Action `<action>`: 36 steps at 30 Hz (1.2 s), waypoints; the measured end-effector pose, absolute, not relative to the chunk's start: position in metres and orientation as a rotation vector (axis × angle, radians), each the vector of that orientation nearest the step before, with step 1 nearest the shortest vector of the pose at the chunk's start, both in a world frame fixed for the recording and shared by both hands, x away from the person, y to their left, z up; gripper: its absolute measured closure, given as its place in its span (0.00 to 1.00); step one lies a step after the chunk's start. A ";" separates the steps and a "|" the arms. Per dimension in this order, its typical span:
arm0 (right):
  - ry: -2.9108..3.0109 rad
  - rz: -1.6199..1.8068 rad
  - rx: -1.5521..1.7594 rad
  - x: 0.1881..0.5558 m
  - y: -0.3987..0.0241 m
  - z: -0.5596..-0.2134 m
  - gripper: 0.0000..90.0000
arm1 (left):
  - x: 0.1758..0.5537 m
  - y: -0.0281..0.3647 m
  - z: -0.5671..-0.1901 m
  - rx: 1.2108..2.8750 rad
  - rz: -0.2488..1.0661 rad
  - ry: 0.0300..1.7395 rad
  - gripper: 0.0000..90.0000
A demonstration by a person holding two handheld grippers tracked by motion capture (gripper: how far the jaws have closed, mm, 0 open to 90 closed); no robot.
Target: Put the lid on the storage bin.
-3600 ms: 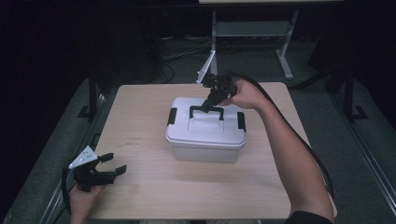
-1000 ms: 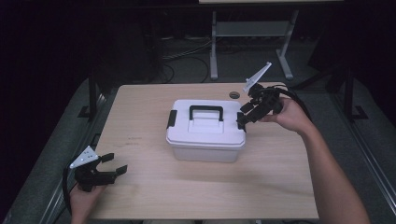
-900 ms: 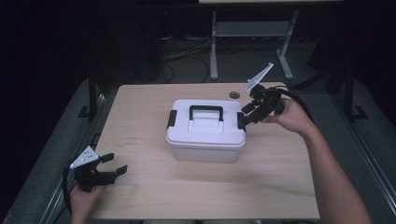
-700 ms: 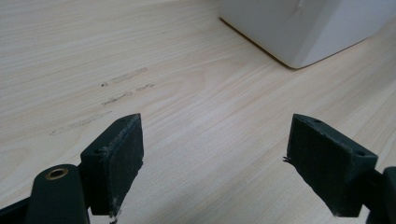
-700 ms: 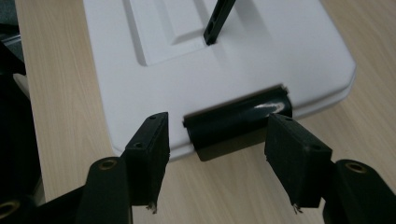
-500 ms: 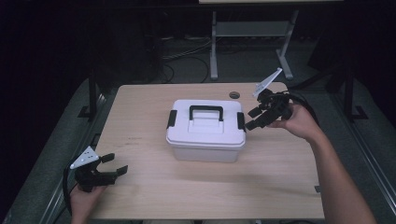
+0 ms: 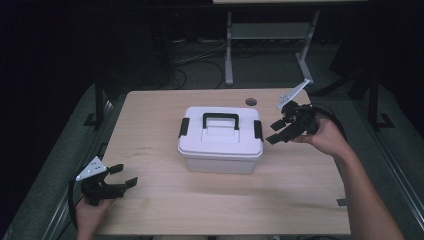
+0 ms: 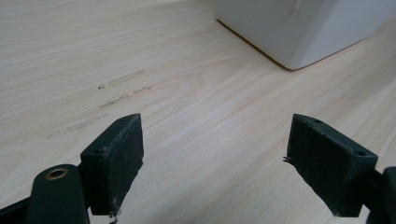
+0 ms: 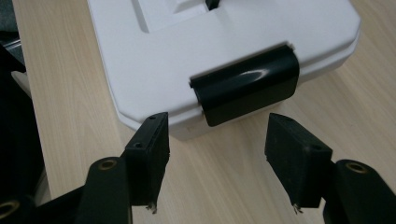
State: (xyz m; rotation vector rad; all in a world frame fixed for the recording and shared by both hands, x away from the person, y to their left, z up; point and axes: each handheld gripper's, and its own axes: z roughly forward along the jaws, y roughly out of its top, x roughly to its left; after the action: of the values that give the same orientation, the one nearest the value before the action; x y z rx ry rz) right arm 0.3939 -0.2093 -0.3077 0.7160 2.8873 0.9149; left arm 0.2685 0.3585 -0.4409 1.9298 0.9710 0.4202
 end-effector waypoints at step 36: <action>2.865 0.949 0.835 0.362 -0.242 -0.345 0.44 | 0.267 0.356 -0.440 1.941 0.422 0.964 0.20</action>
State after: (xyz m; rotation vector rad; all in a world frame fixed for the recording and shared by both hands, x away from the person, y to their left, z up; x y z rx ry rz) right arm 0.3619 -0.2415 -0.3447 0.8346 2.8645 0.9494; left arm 0.2668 0.3562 -0.4397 1.9407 0.9638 0.4220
